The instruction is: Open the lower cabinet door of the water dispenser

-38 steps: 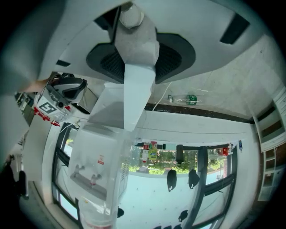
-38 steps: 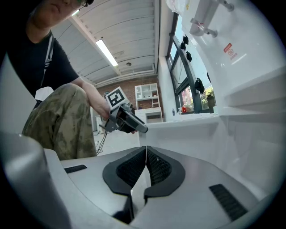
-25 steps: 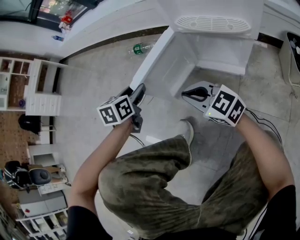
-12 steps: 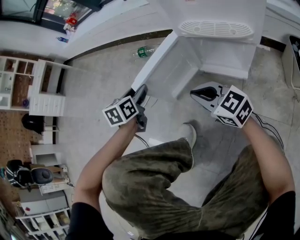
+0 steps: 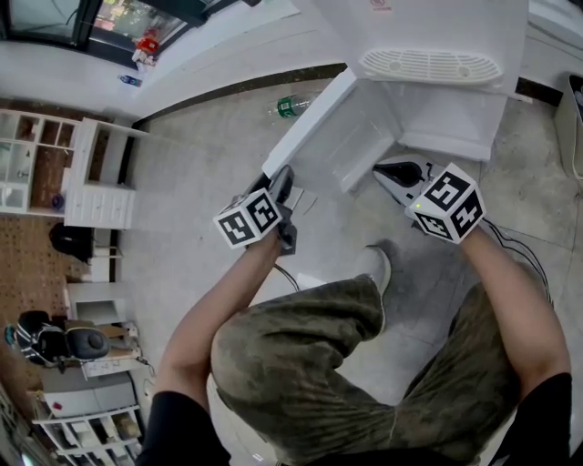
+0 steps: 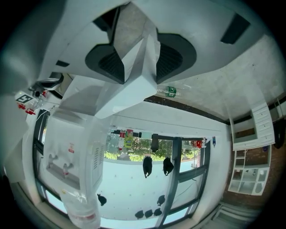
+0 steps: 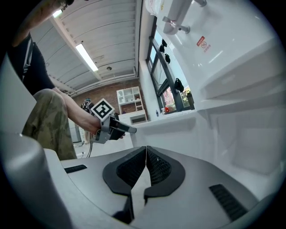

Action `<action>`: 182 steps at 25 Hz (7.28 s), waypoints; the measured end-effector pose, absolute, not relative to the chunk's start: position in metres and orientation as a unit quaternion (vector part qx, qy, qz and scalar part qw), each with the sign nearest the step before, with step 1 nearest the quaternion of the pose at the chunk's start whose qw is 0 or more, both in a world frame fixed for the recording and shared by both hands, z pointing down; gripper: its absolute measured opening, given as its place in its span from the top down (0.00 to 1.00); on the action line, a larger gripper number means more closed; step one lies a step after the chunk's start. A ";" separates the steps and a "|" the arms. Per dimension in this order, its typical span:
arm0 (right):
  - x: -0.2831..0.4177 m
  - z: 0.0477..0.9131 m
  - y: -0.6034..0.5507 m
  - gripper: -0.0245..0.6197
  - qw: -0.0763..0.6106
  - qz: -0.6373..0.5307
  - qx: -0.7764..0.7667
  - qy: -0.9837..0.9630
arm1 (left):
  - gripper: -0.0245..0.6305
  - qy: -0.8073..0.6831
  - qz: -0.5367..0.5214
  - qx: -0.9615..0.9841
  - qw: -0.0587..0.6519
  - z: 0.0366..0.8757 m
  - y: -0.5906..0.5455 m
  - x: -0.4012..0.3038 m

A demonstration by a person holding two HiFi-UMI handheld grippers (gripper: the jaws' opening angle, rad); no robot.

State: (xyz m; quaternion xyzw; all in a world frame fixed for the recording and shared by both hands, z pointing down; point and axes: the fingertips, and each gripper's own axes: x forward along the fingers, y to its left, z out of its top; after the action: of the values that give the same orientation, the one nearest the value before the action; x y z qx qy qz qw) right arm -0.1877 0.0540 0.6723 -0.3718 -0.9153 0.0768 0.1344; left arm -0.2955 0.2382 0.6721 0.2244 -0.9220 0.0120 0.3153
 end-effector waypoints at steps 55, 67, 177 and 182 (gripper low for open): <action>-0.222 0.672 0.092 0.96 0.129 0.040 -0.311 -0.941 | 0.59 -0.960 0.018 0.171 0.222 0.670 0.239 -0.333; -0.194 0.663 0.039 0.96 0.131 0.046 -0.292 -0.946 | 0.59 -0.967 0.027 0.146 0.206 0.652 0.242 -0.321; 0.186 0.108 -0.119 0.96 0.222 0.197 0.141 -0.944 | 0.95 -0.775 -0.025 0.593 0.218 0.097 0.013 0.027; 0.210 0.073 -0.131 0.96 0.195 0.164 0.143 -0.956 | 0.95 -0.808 -0.023 0.559 0.185 0.059 0.036 0.059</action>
State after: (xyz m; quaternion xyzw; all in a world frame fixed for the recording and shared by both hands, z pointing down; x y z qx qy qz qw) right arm 0.2100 -0.1308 0.0735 0.1431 -0.9563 0.1642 0.1951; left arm 0.0595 0.0364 0.0585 0.5591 -0.8079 -0.0226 0.1848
